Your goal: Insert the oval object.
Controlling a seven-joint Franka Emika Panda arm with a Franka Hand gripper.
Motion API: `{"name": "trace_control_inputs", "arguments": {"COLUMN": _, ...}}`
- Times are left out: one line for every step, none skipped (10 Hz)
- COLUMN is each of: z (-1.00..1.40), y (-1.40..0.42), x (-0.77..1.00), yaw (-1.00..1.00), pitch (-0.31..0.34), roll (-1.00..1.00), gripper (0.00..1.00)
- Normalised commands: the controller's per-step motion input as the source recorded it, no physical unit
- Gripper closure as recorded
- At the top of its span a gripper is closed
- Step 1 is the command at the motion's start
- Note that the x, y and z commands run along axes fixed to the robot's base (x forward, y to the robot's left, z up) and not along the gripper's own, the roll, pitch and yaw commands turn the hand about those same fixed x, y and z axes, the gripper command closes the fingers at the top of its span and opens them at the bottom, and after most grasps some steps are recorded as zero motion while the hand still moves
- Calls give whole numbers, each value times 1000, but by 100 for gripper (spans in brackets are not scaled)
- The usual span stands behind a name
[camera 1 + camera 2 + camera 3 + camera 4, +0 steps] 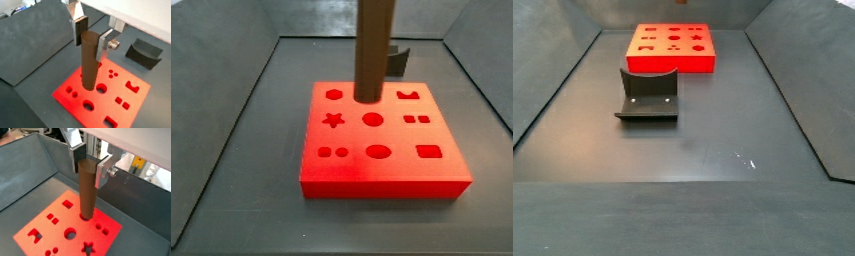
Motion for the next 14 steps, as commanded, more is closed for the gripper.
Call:
{"name": "trace_control_inputs", "arguments": {"z": 0, "y": -17, "x": 0, "yaw": 0, "pitch": 0, "roll": 0, "gripper": 100}}
{"name": "trace_control_inputs", "arguments": {"z": -46, "y": -180, "x": 337, "yaw": 0, "pitch": 20, "roll": 64, "gripper": 100}}
{"name": "trace_control_inputs", "arguments": {"z": 0, "y": -331, "x": 374, "yaw": 0, "pitch": 71, "roll": 180, "gripper": 100}}
{"name": "trace_control_inputs", "arguments": {"z": 0, "y": -329, "x": 429, "yaw": 0, "pitch": 101, "roll": 191, "gripper": 100}}
{"name": "trace_control_inputs", "arguments": {"z": 0, "y": -146, "x": 194, "yaw": 0, "pitch": 81, "roll": 83, "gripper": 100}}
{"name": "trace_control_inputs", "arguments": {"z": -29, "y": 0, "x": 0, "yaw": 0, "pitch": 0, "roll": 19, "gripper": 100}}
{"name": "trace_control_inputs", "arguments": {"z": -117, "y": -60, "x": 349, "yaw": 131, "pitch": 104, "roll": 240, "gripper": 100}}
{"name": "trace_control_inputs", "arguments": {"z": 0, "y": -206, "x": 531, "yaw": 71, "pitch": 260, "roll": 459, "gripper": 100}}
{"name": "trace_control_inputs", "arguments": {"z": 0, "y": -223, "x": 503, "yaw": 23, "pitch": 289, "roll": 461, "gripper": 100}}
{"name": "trace_control_inputs", "arguments": {"z": -157, "y": -14, "x": 357, "yaw": 0, "pitch": 124, "roll": 140, "gripper": 100}}
{"name": "trace_control_inputs", "arguments": {"z": -149, "y": 0, "x": 234, "yaw": -51, "pitch": 59, "roll": 61, "gripper": 100}}
{"name": "trace_control_inputs", "arguments": {"z": -40, "y": 0, "x": 131, "yaw": 0, "pitch": 51, "roll": 43, "gripper": 100}}
{"name": "trace_control_inputs", "arguments": {"z": -57, "y": 0, "x": 43, "yaw": 0, "pitch": 0, "roll": 0, "gripper": 100}}
{"name": "trace_control_inputs", "arguments": {"z": -23, "y": -103, "x": 383, "yaw": 0, "pitch": 36, "roll": 87, "gripper": 100}}
